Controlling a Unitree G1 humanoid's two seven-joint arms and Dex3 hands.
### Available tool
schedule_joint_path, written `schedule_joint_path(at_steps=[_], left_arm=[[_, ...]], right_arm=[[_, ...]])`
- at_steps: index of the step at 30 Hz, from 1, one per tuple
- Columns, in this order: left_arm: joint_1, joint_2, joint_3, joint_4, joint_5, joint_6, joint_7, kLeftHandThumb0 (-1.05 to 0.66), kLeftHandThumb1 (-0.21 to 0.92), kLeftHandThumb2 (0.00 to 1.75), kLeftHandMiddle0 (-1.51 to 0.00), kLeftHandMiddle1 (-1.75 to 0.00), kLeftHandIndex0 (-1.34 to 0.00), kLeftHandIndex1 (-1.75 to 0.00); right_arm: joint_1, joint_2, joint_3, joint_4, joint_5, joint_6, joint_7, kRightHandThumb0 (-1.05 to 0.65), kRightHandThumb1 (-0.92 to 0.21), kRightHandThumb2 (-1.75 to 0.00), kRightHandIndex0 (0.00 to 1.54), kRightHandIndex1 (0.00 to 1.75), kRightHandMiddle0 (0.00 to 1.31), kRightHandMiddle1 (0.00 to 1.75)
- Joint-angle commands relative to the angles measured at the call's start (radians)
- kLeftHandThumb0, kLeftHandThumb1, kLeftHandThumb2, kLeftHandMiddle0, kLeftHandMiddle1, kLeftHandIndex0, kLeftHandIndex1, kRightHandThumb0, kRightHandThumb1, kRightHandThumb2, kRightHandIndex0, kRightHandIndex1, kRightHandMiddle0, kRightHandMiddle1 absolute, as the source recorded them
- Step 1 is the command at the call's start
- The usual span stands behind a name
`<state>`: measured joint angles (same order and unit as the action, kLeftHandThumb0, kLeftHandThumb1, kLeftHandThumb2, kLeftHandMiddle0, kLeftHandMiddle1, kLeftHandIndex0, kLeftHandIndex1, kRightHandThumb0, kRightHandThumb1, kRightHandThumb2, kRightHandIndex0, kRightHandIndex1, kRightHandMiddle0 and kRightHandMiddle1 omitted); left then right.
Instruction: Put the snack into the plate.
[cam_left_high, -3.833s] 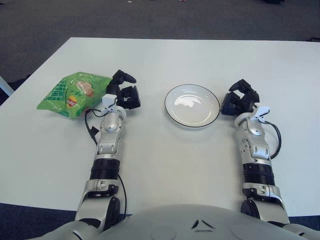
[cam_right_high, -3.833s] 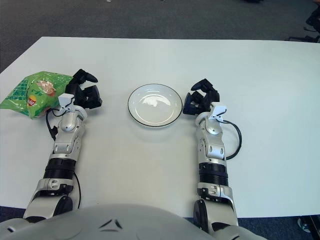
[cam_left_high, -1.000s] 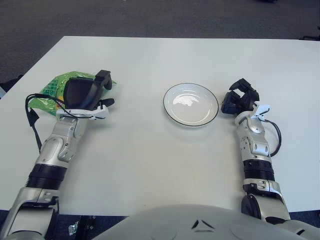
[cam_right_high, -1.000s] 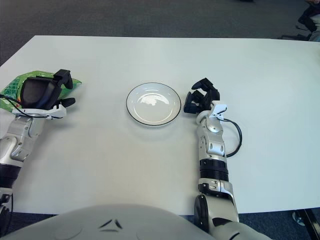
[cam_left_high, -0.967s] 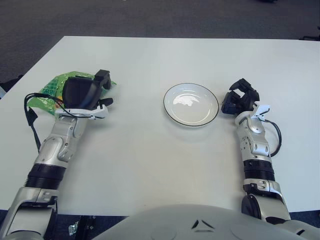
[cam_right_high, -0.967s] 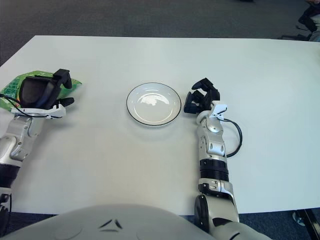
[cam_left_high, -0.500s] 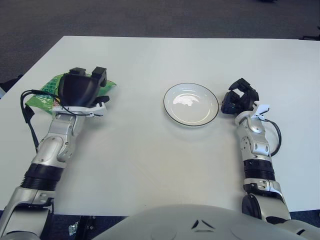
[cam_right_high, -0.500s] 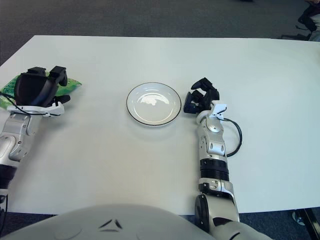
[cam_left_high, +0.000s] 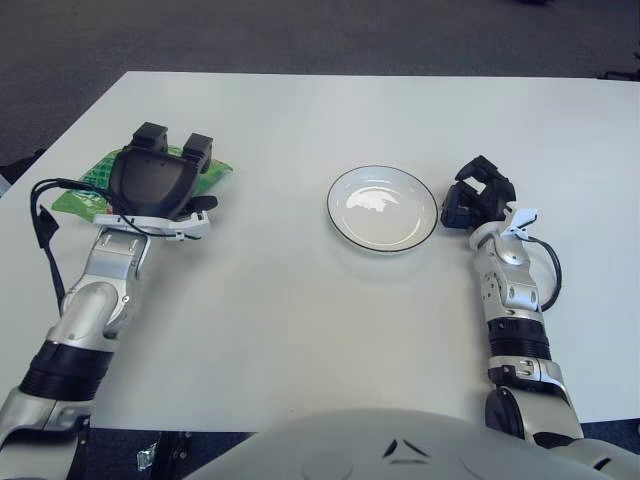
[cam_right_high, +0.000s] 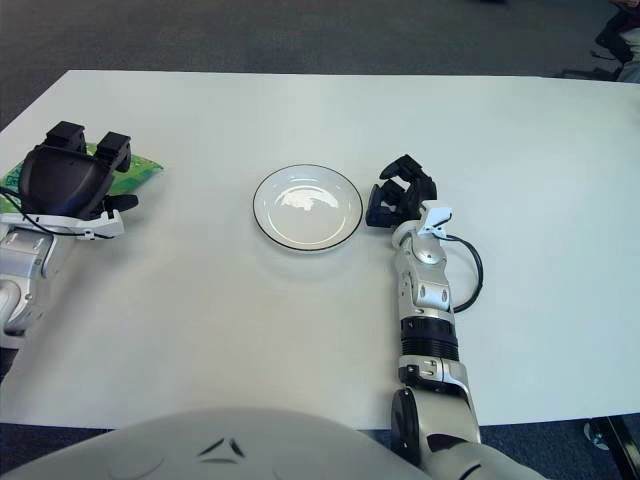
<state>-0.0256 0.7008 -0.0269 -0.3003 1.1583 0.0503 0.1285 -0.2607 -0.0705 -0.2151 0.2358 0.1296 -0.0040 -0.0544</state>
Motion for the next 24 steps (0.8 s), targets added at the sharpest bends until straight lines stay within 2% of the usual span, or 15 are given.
schedule_joint_path(at_steps=[1, 7, 11, 16, 18, 21, 24], left_arm=[[0.035, -0.016, 0.016, -0.115, 0.038, 0.032, -0.064, -0.38, 0.72, 0.79, -0.60, -1.75, -0.31, -1.74], [0.036, -0.025, 0.022, -0.139, 0.077, 0.043, -0.092, -0.38, 0.74, 0.76, -0.69, -1.75, -0.31, -1.73], [0.038, -0.020, 0.030, -0.153, 0.105, 0.041, -0.104, -0.38, 0.74, 0.75, -0.69, -1.75, -0.31, -1.73], [0.025, -0.010, 0.043, -0.140, 0.121, 0.038, -0.119, -0.37, 0.80, 0.69, -0.42, -1.72, -0.27, -1.74], [0.007, 0.005, 0.049, -0.106, 0.114, 0.027, -0.113, -0.37, 0.85, 0.61, -0.34, -1.57, -0.23, -1.75], [-0.050, 0.034, 0.045, 0.019, 0.091, 0.002, -0.068, -0.64, 0.83, 0.69, -0.24, -1.38, -0.09, -1.54], [-0.083, 0.048, 0.039, 0.094, 0.081, -0.014, -0.034, -0.74, 0.82, 0.72, -0.19, -1.29, -0.03, -1.45]], right_arm=[[0.070, 0.006, -0.001, 0.067, 0.001, 0.034, 0.005, -0.01, 0.06, -1.75, 0.88, 1.75, 0.68, 1.75], [0.067, 0.001, 0.002, 0.074, 0.001, 0.030, 0.017, -0.01, 0.06, -1.75, 0.89, 1.75, 0.69, 1.73], [0.065, 0.000, 0.001, 0.077, 0.001, 0.033, 0.018, -0.01, 0.06, -1.75, 0.89, 1.75, 0.69, 1.73], [0.061, -0.003, 0.002, 0.086, 0.003, 0.029, 0.024, -0.01, 0.07, -1.75, 0.89, 1.75, 0.69, 1.73], [0.060, -0.004, 0.002, 0.088, 0.006, 0.027, 0.029, -0.01, 0.07, -1.75, 0.89, 1.75, 0.69, 1.73], [0.060, -0.005, 0.002, 0.090, 0.007, 0.025, 0.032, -0.01, 0.07, -1.75, 0.89, 1.75, 0.70, 1.72], [0.059, -0.005, 0.001, 0.092, 0.006, 0.024, 0.033, -0.01, 0.07, -1.75, 0.89, 1.75, 0.70, 1.72]])
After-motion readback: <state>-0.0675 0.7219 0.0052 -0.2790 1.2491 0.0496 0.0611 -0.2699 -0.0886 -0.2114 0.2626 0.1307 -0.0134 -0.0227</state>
